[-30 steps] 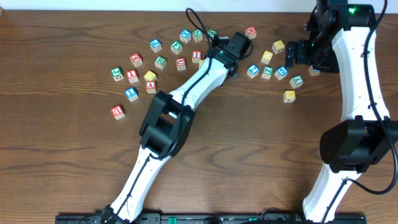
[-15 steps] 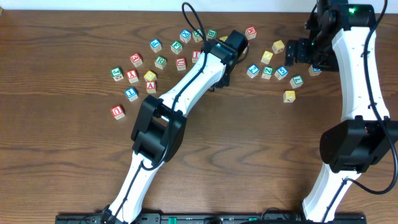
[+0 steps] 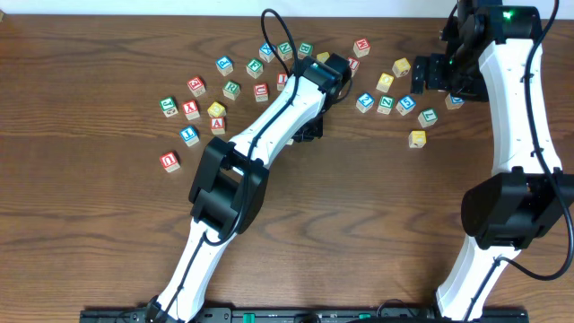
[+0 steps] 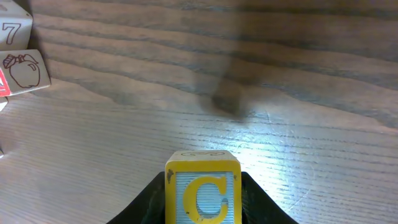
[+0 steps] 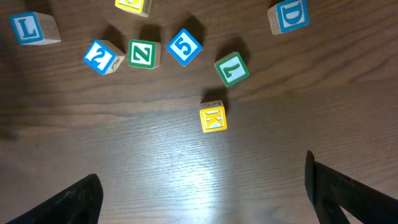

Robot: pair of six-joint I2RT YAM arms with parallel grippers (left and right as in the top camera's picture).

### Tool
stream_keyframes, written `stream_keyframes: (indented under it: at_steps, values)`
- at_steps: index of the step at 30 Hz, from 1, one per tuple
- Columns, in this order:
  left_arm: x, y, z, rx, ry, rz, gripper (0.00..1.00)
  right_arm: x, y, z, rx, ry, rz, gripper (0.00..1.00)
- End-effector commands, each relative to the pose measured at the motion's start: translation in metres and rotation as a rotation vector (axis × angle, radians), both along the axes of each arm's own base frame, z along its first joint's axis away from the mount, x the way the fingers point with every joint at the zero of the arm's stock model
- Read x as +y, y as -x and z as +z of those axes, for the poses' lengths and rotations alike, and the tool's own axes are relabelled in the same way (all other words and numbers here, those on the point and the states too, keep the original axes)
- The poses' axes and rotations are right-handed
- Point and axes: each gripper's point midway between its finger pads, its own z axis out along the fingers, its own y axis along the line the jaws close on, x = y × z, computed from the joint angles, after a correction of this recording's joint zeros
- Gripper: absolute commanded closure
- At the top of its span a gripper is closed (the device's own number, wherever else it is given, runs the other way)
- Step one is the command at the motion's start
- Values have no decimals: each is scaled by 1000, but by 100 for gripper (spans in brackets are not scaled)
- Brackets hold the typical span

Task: Spell out CORL
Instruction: 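Lower left gripper and grasp the yellow C block, then carry the C block toward the table center and set it down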

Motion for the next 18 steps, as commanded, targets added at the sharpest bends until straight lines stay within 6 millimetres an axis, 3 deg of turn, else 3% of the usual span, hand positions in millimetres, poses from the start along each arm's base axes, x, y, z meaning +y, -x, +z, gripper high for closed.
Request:
stream_keyframes:
  at_steps: [1, 8, 18]
  values:
    - [15, -3, 7, -8, 3, 75, 68, 1, 0, 10, -27, 12, 19, 1]
    - [47, -10, 5, 8, -10, 183, 68, 1, -1, 11, -31, 12, 19, 1]
    - [44, 1, -3, 76, 28, 178, 73, 1, -1, 11, -32, 12, 19, 1]
